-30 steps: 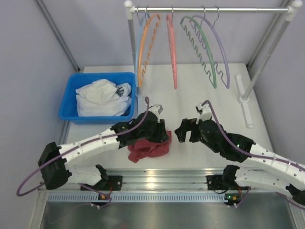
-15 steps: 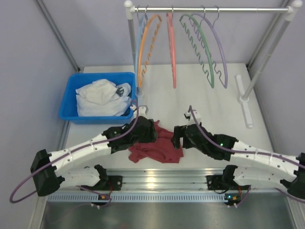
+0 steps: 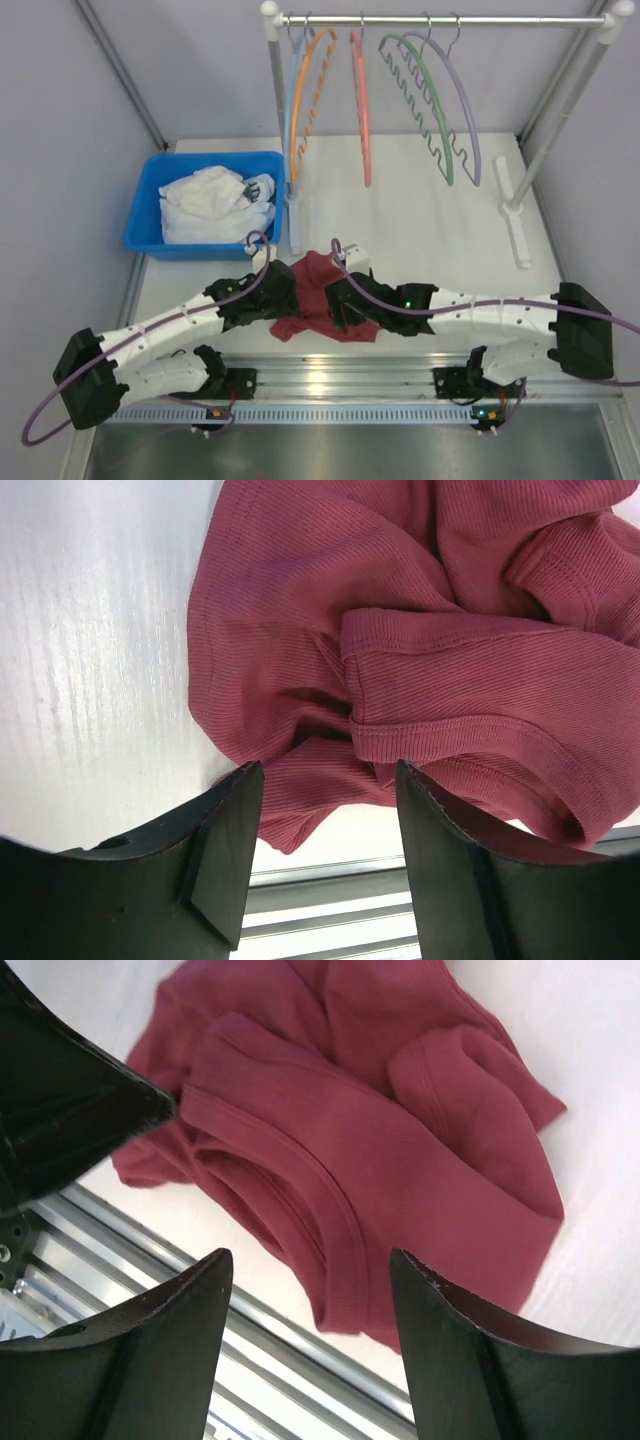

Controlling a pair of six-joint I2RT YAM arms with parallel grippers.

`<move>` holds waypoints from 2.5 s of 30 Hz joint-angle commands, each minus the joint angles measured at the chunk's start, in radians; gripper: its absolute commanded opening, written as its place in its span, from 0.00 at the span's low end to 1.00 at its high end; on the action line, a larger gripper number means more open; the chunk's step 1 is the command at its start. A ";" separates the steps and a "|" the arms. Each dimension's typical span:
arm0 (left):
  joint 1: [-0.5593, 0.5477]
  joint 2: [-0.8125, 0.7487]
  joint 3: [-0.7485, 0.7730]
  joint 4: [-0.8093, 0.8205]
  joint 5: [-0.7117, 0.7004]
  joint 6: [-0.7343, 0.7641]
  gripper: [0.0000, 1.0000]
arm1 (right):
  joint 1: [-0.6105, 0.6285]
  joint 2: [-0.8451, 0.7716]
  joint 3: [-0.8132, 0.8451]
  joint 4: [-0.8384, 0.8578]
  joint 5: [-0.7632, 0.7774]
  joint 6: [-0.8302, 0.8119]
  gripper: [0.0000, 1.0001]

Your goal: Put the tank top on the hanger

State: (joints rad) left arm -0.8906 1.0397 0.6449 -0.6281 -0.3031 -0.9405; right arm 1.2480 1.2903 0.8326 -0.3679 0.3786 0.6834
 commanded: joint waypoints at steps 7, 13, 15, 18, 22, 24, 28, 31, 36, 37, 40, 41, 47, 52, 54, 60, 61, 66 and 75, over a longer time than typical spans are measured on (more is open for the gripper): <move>0.018 -0.157 -0.037 -0.083 -0.051 -0.121 0.55 | 0.018 0.229 0.224 0.115 0.010 -0.102 0.63; 0.019 -0.303 -0.111 -0.160 -0.102 -0.293 0.57 | 0.018 0.404 0.350 0.129 -0.010 -0.114 0.60; 0.019 -0.352 -0.123 -0.183 -0.114 -0.334 0.57 | 0.019 0.450 0.376 0.130 -0.012 -0.116 0.59; 0.019 -0.392 -0.134 -0.182 -0.122 -0.343 0.57 | 0.018 0.487 0.411 0.123 -0.009 -0.116 0.57; 0.019 -0.405 -0.143 -0.176 -0.108 -0.345 0.58 | 0.018 0.550 0.436 0.081 0.022 -0.110 0.53; 0.019 -0.418 -0.151 -0.160 -0.100 -0.340 0.58 | 0.018 0.558 0.430 0.080 0.032 -0.105 0.51; 0.019 -0.437 -0.165 -0.122 -0.084 -0.322 0.58 | 0.018 0.541 0.407 0.076 0.062 -0.090 0.38; 0.019 -0.431 -0.175 -0.059 -0.044 -0.282 0.56 | 0.018 0.515 0.398 0.057 0.095 -0.084 0.24; 0.019 -0.392 -0.189 0.043 0.030 -0.221 0.48 | 0.018 0.402 0.353 0.017 0.175 -0.061 0.04; 0.019 -0.385 -0.189 0.071 0.038 -0.212 0.47 | 0.019 0.382 0.346 0.009 0.187 -0.055 0.03; 0.019 -0.340 -0.183 0.105 0.067 -0.179 0.46 | 0.018 0.308 0.313 -0.028 0.236 -0.027 0.01; 0.019 -0.316 -0.183 0.137 0.076 -0.161 0.46 | 0.019 0.287 0.294 -0.038 0.247 -0.018 0.01; 0.019 -0.219 -0.174 0.237 0.130 -0.100 0.55 | 0.019 0.132 0.218 -0.115 0.321 0.045 0.01; 0.019 -0.109 -0.157 0.295 0.154 -0.060 0.57 | 0.019 0.031 0.180 -0.186 0.368 0.106 0.01; 0.019 -0.055 -0.149 0.318 0.173 -0.049 0.61 | 0.019 -0.012 0.160 -0.216 0.387 0.126 0.02; 0.019 0.020 -0.160 0.404 0.196 -0.038 0.66 | 0.019 -0.098 0.128 -0.292 0.427 0.172 0.02; 0.019 0.025 -0.160 0.418 0.197 -0.034 0.66 | 0.019 -0.108 0.123 -0.298 0.430 0.176 0.02; 0.018 0.051 -0.149 0.464 0.196 -0.021 0.62 | 0.019 -0.166 0.097 -0.339 0.451 0.206 0.03; 0.019 0.092 -0.134 0.470 0.222 -0.012 0.26 | 0.019 -0.241 0.074 -0.419 0.483 0.242 0.03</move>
State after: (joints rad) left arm -0.8738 1.1309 0.4713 -0.2092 -0.0925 -0.9672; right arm 1.2541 1.0916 0.9085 -0.7464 0.8127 0.8948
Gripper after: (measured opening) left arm 0.288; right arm 0.034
